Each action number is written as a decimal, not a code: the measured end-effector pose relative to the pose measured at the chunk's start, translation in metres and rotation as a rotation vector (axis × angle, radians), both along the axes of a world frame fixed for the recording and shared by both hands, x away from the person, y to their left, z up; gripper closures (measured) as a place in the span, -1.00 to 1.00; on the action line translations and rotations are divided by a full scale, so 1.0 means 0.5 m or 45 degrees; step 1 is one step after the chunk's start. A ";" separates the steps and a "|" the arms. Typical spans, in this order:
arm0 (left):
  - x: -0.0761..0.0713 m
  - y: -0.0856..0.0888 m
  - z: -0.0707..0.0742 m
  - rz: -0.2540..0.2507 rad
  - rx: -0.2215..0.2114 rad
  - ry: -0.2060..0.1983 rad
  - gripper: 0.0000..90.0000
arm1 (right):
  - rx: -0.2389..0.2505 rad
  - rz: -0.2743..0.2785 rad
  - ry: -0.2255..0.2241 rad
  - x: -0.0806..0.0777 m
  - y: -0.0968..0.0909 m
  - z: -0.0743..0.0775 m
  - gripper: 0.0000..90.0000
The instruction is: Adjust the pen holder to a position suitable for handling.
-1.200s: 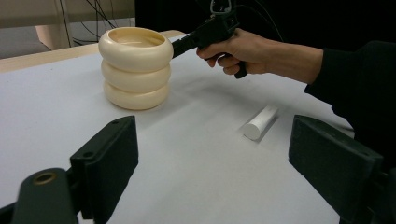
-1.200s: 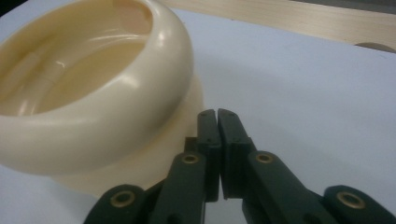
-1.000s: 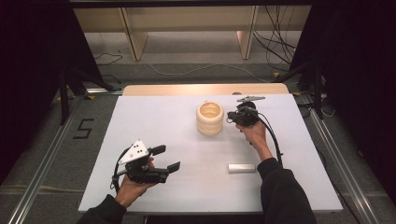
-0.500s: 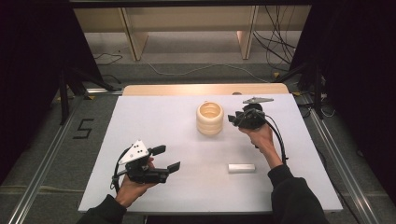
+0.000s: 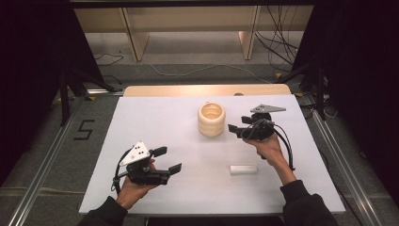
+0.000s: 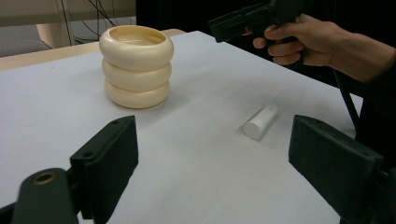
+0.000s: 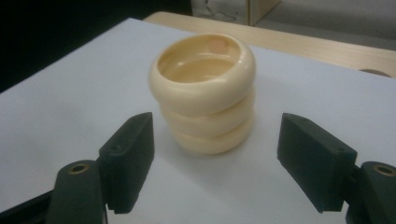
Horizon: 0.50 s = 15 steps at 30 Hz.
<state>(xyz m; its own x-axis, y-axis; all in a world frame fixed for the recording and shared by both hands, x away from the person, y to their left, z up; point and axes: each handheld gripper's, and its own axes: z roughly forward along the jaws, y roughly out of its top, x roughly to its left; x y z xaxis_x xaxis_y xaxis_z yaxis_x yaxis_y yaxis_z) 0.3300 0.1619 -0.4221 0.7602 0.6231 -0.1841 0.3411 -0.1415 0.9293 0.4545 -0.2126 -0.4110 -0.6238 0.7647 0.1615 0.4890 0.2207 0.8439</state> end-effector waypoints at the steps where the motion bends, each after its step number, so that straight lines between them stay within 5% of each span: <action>1: 0.000 0.000 0.000 -0.001 0.000 0.000 -0.66 | -0.002 0.018 -0.003 -0.008 0.001 0.002 -0.42; 10: 0.000 -0.001 0.001 -0.002 0.001 0.001 -0.66 | -0.026 0.105 -0.057 -0.045 0.000 0.026 -0.50; 15: 0.001 -0.002 0.001 0.001 0.000 0.002 -0.65 | -0.082 0.125 -0.036 -0.061 -0.001 0.026 -0.52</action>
<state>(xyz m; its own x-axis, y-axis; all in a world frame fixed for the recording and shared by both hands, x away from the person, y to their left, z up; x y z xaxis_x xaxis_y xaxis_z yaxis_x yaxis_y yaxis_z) 0.3308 0.1607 -0.4217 0.7592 0.6239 -0.1852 0.3426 -0.1412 0.9288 0.4241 -0.2132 -0.3980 -0.6999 0.7079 0.0953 0.4387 0.3208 0.8394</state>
